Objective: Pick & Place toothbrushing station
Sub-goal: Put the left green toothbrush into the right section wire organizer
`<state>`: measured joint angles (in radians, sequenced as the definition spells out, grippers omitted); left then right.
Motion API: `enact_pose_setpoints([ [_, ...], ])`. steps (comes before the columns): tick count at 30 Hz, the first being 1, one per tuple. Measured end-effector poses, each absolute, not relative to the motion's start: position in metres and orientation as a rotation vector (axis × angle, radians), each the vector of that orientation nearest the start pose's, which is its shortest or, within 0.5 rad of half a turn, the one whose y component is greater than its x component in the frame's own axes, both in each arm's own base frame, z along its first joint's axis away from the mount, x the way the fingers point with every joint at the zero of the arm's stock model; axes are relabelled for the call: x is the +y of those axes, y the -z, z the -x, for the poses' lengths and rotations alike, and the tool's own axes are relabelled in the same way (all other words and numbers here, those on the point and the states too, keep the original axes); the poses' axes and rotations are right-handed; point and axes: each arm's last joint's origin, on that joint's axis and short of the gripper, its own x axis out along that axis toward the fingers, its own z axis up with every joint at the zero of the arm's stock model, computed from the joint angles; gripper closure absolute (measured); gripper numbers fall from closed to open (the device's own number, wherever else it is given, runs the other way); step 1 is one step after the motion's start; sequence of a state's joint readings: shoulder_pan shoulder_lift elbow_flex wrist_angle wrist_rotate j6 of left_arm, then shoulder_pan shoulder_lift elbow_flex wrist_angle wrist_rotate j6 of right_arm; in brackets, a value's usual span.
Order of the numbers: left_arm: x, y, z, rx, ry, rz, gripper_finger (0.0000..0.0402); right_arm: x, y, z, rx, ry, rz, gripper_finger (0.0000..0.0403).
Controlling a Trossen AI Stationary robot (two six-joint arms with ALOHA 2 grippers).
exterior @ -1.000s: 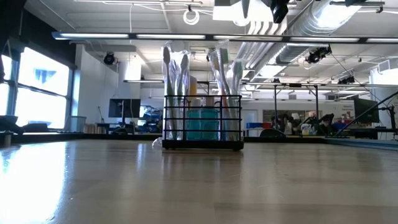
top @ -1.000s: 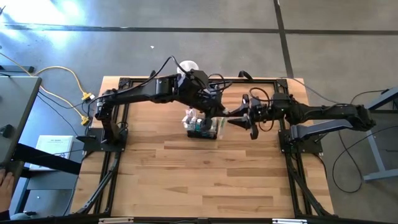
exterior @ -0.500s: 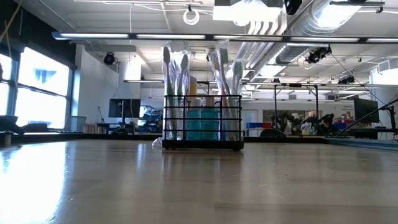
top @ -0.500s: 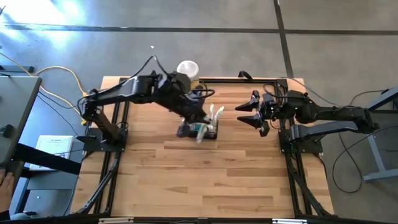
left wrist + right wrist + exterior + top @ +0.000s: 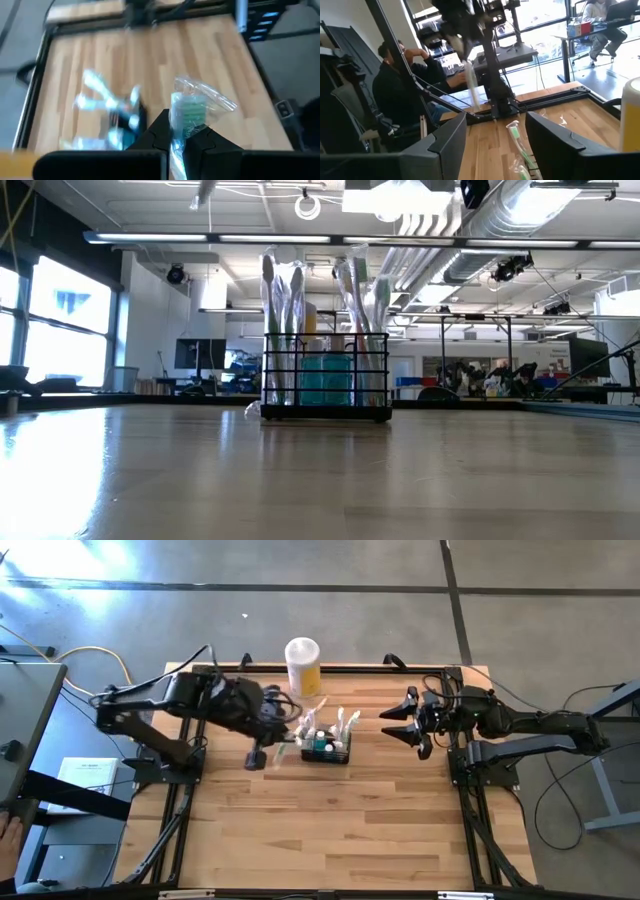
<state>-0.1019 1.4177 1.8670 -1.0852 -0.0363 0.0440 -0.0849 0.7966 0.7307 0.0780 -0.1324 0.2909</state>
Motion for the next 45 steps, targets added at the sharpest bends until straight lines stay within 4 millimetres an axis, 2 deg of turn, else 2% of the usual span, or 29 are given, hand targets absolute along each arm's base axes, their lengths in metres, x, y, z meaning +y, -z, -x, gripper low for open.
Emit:
enact_pose_setpoints([
  [2, -0.023, -0.453, -0.241, 0.596, 0.057, -0.054, 0.0387, -0.011, -0.337, -0.18, -0.005, -0.05, -0.291, 0.0207],
  [8, -0.01, -0.402, -0.219, 0.274, -0.024, -0.027, 0.0393, -0.011, -0.337, -0.18, -0.007, -0.051, -0.299, 0.0207],
  [12, -0.002, -0.363, -0.217, 0.15, -0.06, -0.028, 0.0391, -0.011, -0.338, -0.18, -0.014, -0.052, -0.316, 0.0207],
  [16, -0.002, -0.342, -0.225, 0.091, -0.065, -0.026, 0.0391, -0.012, -0.339, -0.18, -0.027, -0.049, -0.314, 0.0207],
  [21, 0.001, -0.33, -0.24, 0.16, -0.189, -0.041, 0.039, -0.012, -0.341, -0.18, -0.046, -0.025, -0.306, 0.0207],
  [27, 0.005, -0.329, -0.242, 0.173, -0.3, -0.058, 0.039, -0.012, -0.341, -0.18, -0.046, -0.027, -0.306, 0.0207],
  [45, 0.005, -0.29, -0.274, 0.338, -0.335, -0.048, 0.0389, -0.012, -0.341, -0.18, -0.046, -0.026, -0.305, 0.0207],
])
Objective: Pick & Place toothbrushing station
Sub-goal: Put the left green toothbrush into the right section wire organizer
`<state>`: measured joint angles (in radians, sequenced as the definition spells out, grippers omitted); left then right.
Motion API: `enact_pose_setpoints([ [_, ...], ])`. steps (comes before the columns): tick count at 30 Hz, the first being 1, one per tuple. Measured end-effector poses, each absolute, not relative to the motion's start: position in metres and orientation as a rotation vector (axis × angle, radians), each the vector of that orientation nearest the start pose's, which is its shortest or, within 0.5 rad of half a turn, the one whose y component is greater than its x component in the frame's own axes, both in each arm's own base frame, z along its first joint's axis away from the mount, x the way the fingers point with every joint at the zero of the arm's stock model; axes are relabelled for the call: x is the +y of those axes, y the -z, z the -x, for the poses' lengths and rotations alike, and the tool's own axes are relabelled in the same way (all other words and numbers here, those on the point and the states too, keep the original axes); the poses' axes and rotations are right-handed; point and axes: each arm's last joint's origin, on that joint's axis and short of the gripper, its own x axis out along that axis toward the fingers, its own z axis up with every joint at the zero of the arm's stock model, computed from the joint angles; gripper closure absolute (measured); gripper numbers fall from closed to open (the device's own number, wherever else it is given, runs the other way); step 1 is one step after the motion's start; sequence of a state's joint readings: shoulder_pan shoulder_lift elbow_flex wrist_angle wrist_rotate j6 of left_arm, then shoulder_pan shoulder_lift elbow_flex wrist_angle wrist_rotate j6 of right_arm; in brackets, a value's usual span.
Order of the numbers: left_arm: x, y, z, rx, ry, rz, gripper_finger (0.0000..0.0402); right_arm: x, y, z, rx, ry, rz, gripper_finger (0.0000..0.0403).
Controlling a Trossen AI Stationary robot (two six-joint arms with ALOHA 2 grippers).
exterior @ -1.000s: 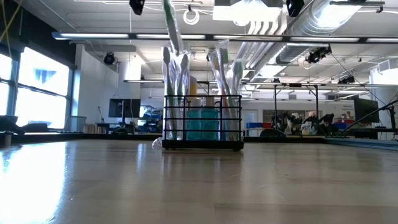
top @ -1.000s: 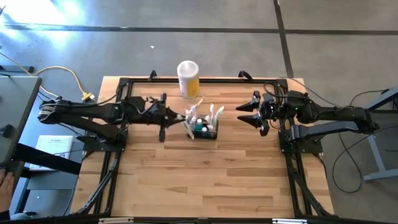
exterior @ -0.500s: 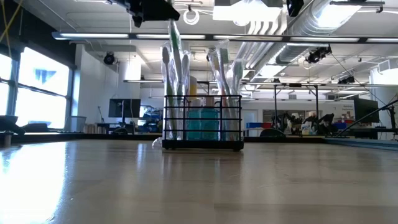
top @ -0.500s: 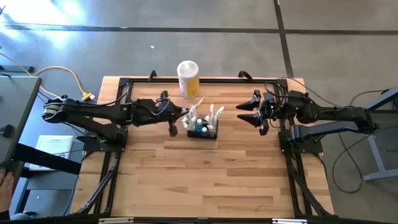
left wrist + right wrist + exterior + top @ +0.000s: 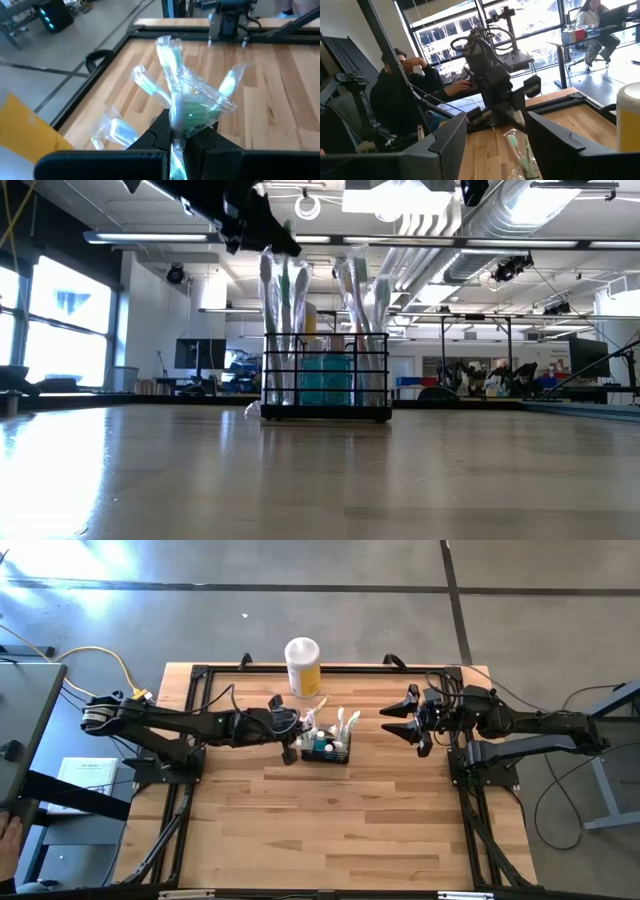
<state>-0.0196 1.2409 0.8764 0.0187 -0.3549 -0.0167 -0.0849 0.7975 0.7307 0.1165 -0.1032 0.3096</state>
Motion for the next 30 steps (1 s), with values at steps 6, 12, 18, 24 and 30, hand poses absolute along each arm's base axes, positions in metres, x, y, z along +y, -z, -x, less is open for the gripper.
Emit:
enact_pose_setpoints([
  [6, 0.004, -0.276, -0.285, 0.379, -0.329, -0.038, 0.0389, -0.012, -0.341, -0.18, -0.046, -0.026, -0.304, 0.0207],
  [12, 0.003, -0.268, -0.291, 0.408, -0.302, -0.038, 0.0389, -0.012, -0.341, -0.18, -0.046, -0.025, -0.304, 0.0207],
  [18, 0.004, -0.265, -0.289, 0.444, -0.312, -0.034, 0.0375, -0.012, -0.341, -0.18, -0.046, -0.026, -0.304, 0.0207],
  [24, 0.005, -0.264, -0.288, 0.441, -0.381, -0.016, 0.0325, -0.012, -0.341, -0.18, -0.046, -0.025, -0.279, 0.0207],
  [30, 0.005, -0.264, -0.288, 0.45, -0.353, -0.061, 0.0259, -0.012, -0.341, -0.18, -0.046, -0.025, -0.279, 0.0207],
])
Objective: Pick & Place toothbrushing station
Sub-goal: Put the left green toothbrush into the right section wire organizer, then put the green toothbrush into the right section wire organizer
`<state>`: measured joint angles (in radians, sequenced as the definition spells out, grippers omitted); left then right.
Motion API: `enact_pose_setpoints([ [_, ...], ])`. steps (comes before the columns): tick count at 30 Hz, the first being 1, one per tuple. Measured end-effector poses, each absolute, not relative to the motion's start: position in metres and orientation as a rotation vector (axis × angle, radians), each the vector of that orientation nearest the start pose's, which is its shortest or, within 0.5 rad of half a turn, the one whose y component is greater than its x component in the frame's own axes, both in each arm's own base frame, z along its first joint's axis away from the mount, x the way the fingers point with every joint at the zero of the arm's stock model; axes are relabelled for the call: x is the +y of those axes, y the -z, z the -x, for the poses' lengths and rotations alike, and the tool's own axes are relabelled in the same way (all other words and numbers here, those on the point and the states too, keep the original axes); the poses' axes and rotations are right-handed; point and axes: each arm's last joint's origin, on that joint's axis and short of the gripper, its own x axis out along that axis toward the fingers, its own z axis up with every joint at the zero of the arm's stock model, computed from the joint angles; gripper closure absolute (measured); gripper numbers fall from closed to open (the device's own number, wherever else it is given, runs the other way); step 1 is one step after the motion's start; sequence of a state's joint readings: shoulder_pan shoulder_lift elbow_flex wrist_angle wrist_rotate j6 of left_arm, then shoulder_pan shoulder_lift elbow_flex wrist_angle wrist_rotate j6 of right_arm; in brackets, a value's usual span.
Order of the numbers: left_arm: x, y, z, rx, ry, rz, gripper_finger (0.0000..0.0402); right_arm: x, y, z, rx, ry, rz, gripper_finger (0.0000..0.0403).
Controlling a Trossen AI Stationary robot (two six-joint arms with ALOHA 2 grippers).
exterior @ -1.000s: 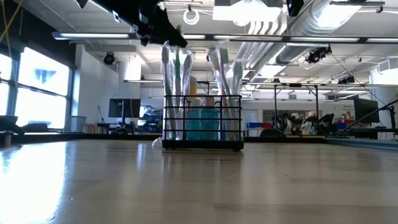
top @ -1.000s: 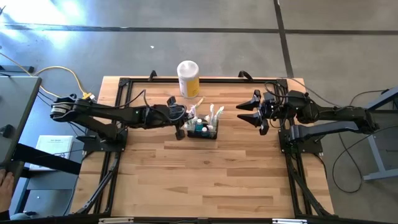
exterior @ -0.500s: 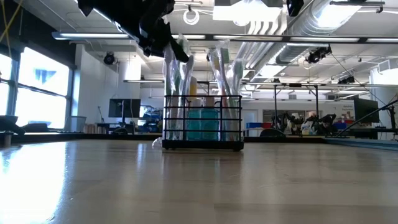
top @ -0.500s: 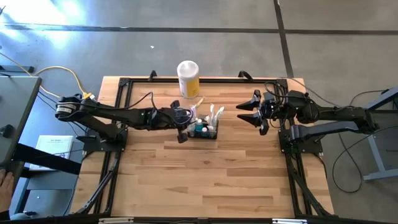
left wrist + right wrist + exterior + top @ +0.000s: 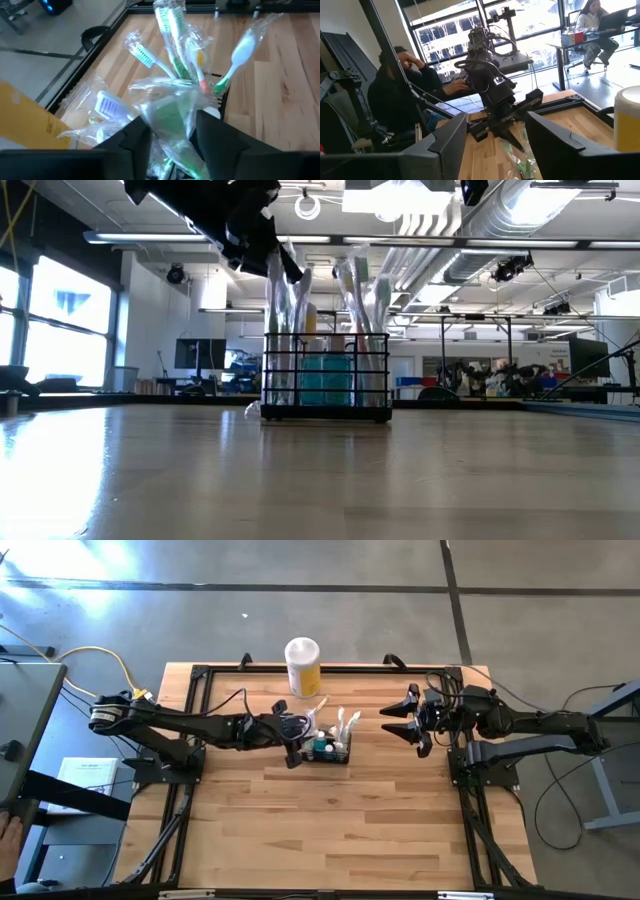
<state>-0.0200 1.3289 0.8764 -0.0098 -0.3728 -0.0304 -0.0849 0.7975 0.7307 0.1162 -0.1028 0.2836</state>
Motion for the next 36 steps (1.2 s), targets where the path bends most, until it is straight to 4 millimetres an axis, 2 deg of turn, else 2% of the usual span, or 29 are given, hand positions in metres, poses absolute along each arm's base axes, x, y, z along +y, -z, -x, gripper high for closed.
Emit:
enact_pose_setpoints([
  [6, 0.005, -0.27, -0.287, 0.449, -0.333, -0.166, 0.0206, -0.013, -0.341, -0.18, -0.05, 0.0, -0.279, 0.0207],
  [14, 0.003, -0.287, -0.291, 0.448, -0.285, -0.39, 0.0195, -0.013, -0.341, -0.18, -0.049, 0.001, -0.279, 0.0207],
  [20, 0.004, -0.311, -0.292, 0.402, -0.328, -0.437, 0.0194, -0.013, -0.341, -0.18, -0.049, 0.001, -0.279, 0.0207],
  [24, 0.005, -0.337, -0.287, 0.39, -0.367, -0.462, 0.0194, -0.013, -0.34, -0.18, -0.048, 0.0, -0.279, 0.0207],
  [28, 0.007, -0.367, -0.272, 0.476, -0.419, -0.433, 0.0194, -0.013, -0.34, -0.18, -0.046, 0.0, -0.279, 0.0207],
  [31, 0.01, -0.387, -0.254, 0.564, -0.486, -0.331, 0.0194, -0.013, -0.34, -0.18, -0.044, 0.0, -0.279, 0.0207],
  [34, 0.02, -0.394, -0.236, 0.663, -0.549, -0.219, 0.0194, -0.013, -0.34, -0.18, -0.04, 0.0, -0.28, 0.0207],
  [36, 0.028, -0.391, -0.227, 0.717, -0.6, -0.107, 0.0194, -0.013, -0.339, -0.182, -0.037, 0.003, -0.28, 0.0207],
])
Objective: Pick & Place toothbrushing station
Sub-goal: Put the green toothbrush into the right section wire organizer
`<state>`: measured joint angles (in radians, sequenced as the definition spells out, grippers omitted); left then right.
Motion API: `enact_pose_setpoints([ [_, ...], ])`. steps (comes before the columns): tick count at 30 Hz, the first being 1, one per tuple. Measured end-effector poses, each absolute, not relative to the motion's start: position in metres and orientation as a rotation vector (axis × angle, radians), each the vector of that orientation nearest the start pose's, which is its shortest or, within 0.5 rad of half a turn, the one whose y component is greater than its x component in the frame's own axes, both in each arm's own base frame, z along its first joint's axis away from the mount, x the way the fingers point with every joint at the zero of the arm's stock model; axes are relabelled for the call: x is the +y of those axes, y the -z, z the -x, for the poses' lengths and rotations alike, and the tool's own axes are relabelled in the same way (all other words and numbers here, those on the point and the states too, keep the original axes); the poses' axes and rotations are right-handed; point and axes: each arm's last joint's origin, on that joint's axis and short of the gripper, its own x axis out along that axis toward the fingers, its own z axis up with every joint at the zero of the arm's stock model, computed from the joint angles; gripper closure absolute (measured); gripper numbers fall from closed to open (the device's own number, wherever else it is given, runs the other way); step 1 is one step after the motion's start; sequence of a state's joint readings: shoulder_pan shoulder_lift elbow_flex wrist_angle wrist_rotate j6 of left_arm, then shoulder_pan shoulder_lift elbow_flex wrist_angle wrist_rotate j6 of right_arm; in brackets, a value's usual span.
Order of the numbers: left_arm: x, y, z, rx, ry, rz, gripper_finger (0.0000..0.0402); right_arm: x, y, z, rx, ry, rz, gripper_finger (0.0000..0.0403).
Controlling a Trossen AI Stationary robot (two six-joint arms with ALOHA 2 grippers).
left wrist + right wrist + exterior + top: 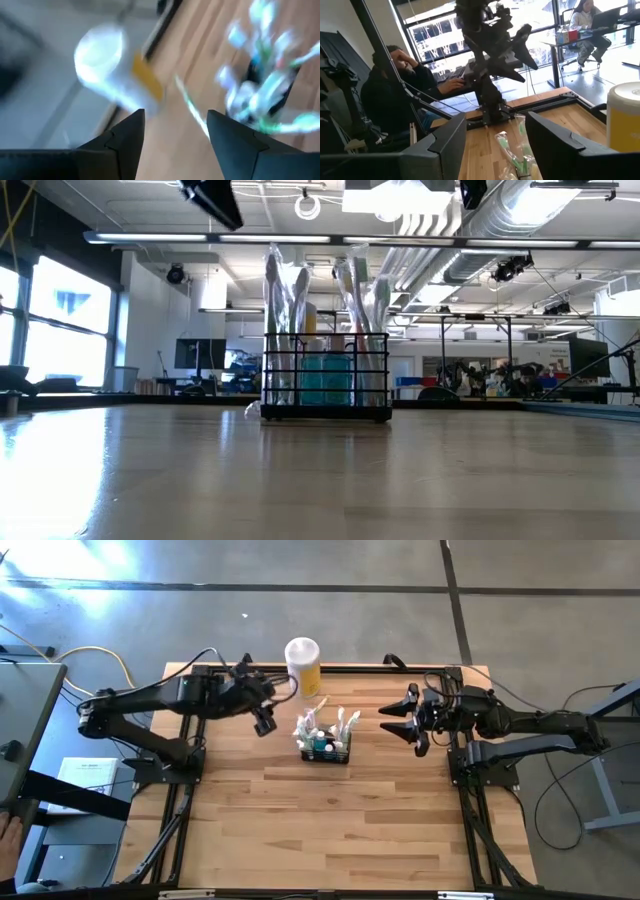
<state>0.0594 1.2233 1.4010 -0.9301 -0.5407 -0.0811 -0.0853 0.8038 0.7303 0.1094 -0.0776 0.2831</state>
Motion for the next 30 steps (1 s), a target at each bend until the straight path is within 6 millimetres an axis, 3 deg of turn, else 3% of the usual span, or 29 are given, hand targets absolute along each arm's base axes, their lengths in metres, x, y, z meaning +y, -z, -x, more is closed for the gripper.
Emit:
enact_pose_setpoints([
  [4, 0.045, -0.371, -0.216, 0.854, -0.664, 0.094, 0.0194, -0.015, -0.338, -0.183, -0.033, 0.01, -0.275, 0.0207],
  [7, 0.052, -0.348, -0.219, 0.907, -0.626, 0.192, 0.0194, -0.015, -0.336, -0.185, -0.02, 0.016, -0.274, 0.0207],
  [15, 0.049, -0.278, -0.226, 1.02, -0.426, 0.207, 0.0194, -0.015, -0.335, -0.186, -0.015, 0.012, -0.266, 0.0207],
  [24, 0.051, -0.224, -0.239, 0.774, -0.356, 0.179, 0.0194, -0.015, -0.335, -0.186, -0.015, 0.012, -0.267, 0.0207],
  [30, 0.051, -0.193, -0.231, 0.706, -0.41, 0.153, 0.0194, -0.015, -0.335, -0.186, -0.015, 0.012, -0.266, 0.0207],
])
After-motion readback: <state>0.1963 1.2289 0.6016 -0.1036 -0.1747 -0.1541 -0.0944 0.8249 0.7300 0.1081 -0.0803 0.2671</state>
